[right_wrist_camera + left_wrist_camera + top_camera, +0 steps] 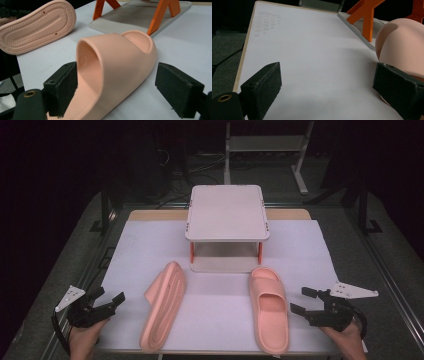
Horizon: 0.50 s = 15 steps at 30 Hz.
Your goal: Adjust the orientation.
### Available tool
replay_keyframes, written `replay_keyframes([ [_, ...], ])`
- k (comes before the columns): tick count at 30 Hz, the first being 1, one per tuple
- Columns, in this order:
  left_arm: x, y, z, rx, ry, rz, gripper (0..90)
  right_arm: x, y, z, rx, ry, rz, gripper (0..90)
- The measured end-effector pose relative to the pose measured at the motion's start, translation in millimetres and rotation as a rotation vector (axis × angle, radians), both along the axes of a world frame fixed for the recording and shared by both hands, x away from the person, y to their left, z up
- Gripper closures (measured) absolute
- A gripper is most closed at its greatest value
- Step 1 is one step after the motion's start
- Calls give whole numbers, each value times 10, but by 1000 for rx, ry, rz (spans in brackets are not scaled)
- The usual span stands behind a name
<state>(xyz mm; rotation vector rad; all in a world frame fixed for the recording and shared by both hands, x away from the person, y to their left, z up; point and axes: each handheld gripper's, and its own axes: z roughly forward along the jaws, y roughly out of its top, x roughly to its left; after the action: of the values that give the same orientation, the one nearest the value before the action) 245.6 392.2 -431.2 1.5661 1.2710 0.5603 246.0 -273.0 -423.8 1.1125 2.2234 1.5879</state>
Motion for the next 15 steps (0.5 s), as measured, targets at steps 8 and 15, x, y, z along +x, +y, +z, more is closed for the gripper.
replay_keyframes([
  [8,-30,-24,-2,-1,-1,-11,76,-22,12,2,3,1,6,176],
  [15,-42,-43,-13,-1,5,-22,77,-47,12,21,5,-6,2,176],
])
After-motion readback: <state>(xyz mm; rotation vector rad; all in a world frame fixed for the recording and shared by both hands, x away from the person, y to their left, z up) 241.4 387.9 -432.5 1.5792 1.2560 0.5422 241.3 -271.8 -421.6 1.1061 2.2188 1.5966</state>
